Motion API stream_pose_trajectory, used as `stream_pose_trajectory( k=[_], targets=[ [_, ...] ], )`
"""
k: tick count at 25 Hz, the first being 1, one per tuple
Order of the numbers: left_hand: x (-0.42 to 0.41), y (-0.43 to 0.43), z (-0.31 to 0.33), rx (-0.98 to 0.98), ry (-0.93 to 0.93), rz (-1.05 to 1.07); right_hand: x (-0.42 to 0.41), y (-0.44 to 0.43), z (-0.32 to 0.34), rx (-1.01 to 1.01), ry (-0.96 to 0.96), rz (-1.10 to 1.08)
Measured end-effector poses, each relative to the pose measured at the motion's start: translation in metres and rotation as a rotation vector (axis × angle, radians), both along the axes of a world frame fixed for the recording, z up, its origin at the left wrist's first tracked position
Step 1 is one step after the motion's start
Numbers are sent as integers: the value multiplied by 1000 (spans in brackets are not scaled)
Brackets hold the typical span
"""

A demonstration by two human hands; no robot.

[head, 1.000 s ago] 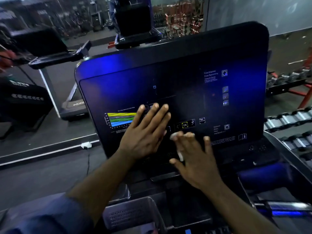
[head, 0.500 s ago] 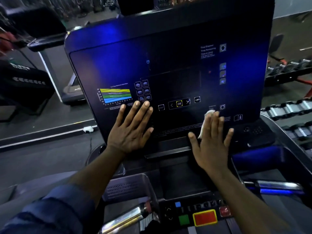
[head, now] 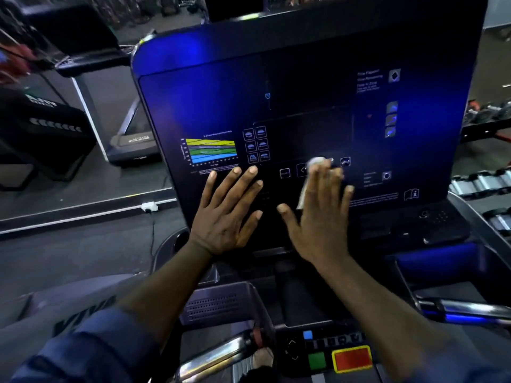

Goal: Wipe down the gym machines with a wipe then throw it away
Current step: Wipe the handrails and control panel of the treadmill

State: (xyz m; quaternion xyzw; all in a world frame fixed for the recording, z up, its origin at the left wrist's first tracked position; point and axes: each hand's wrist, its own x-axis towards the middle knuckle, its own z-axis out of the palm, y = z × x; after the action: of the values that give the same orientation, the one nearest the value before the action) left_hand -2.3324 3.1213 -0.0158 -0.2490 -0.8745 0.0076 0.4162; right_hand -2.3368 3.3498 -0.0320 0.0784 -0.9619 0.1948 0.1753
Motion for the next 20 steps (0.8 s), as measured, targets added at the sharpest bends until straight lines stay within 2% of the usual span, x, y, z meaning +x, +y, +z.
stream_pose_trajectory(
  k=[2,4,6,8,9,10,12,14,16,18,20],
  targets=[
    [8,-8,-10,36,0,37,13,-7,-19,247,66,242],
    [17,-17,-19,50,-12,96,27,20,-38,396,79,297],
    [23,-21,-24,64,-2,151,23,32,-39,346,80,129],
    [22,-24,-24,89,-4,158,11,4,-16,108,25,-54],
    [21,-25,-24,96,-4,152,10,-18,-7,52,4,-47],
    [20,-26,-24,96,0,139,14,-38,-5,78,6,33],
    [21,-28,-24,110,-4,94,29,-44,-25,310,63,273],
    [23,-27,-23,139,-33,63,36,-12,-40,462,70,345],
    [23,-29,-17,159,-53,50,28,1,-30,399,66,186],
    [19,-31,-9,155,-27,54,16,-28,-5,201,37,-24],
    [14,-34,4,155,5,62,18,-67,10,167,22,77]
  ],
)
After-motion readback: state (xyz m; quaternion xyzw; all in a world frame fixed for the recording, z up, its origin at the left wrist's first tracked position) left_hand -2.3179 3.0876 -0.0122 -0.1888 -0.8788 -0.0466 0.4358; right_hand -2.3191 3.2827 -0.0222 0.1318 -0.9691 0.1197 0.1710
